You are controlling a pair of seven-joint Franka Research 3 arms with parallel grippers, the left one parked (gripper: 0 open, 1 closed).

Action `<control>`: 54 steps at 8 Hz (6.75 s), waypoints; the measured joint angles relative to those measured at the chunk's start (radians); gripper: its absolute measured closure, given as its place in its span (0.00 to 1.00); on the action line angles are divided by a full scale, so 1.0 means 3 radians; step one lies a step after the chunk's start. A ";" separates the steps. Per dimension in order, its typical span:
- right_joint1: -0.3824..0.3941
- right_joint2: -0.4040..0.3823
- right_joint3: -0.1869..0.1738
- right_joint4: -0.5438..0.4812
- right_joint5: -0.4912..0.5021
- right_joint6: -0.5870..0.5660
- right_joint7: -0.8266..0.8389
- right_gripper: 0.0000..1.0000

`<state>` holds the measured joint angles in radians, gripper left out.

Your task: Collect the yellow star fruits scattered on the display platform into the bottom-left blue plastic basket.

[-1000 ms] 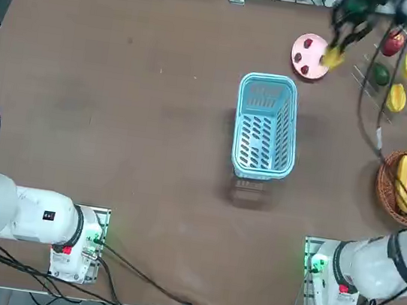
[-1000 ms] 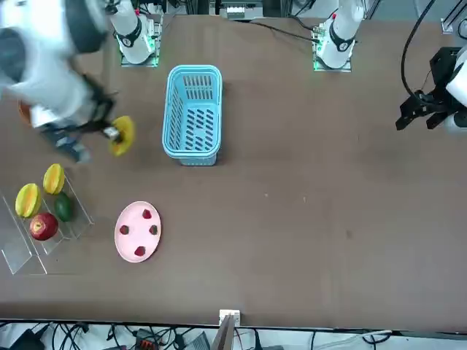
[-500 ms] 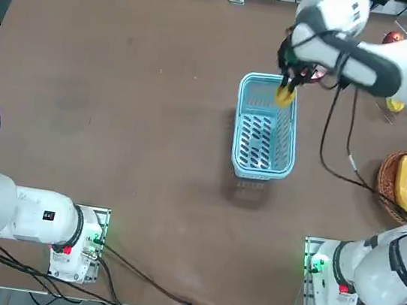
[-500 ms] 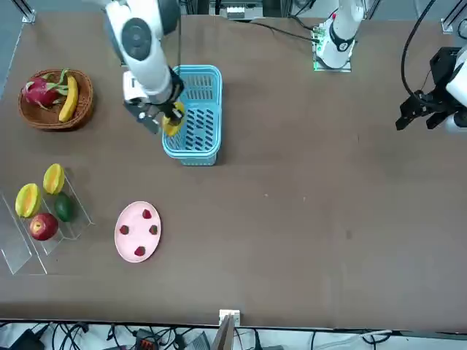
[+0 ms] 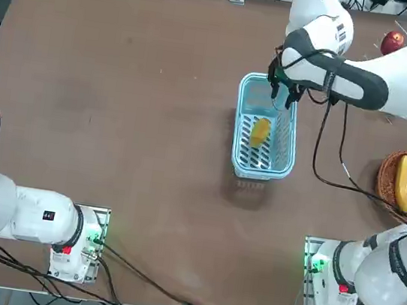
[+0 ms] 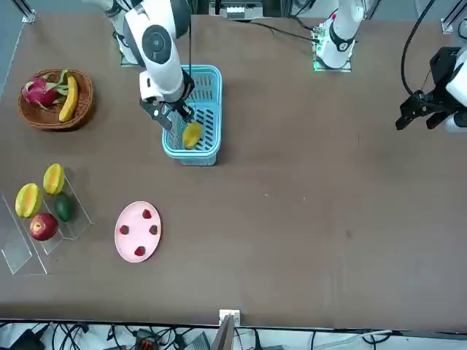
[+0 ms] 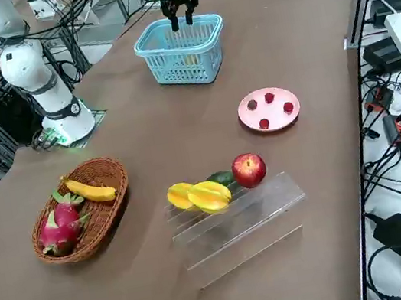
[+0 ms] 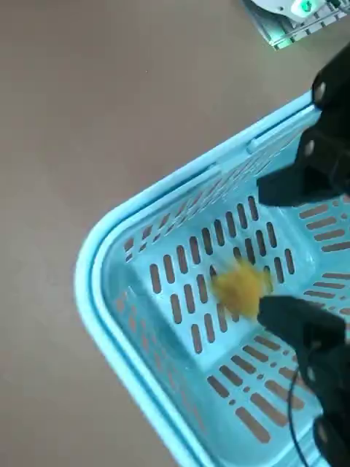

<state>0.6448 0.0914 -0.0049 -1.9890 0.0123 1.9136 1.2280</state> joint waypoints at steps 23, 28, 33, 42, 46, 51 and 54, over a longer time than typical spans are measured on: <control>-0.3011 0.1504 -0.0458 0.1564 -0.0140 0.0771 -0.4231 0.00; -0.3083 0.1584 -0.0450 0.1567 -0.0051 0.0778 -0.4497 0.02; -0.3069 0.1601 -0.0399 0.1609 -0.0052 0.0775 -0.4529 0.77; -0.2410 0.1215 -0.0355 0.2363 -0.0113 -0.1566 -0.3652 0.82; -0.1656 0.0710 -0.0334 0.1828 0.0683 -0.1835 -0.2282 0.82; -0.0359 -0.0008 -0.0317 0.0280 0.0816 -0.0486 -0.0931 0.82; -0.0100 -0.0021 -0.0324 0.0018 0.0816 -0.0195 -0.0790 0.68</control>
<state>0.6147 0.0852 -0.1022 -1.9837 0.2573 1.8551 0.9911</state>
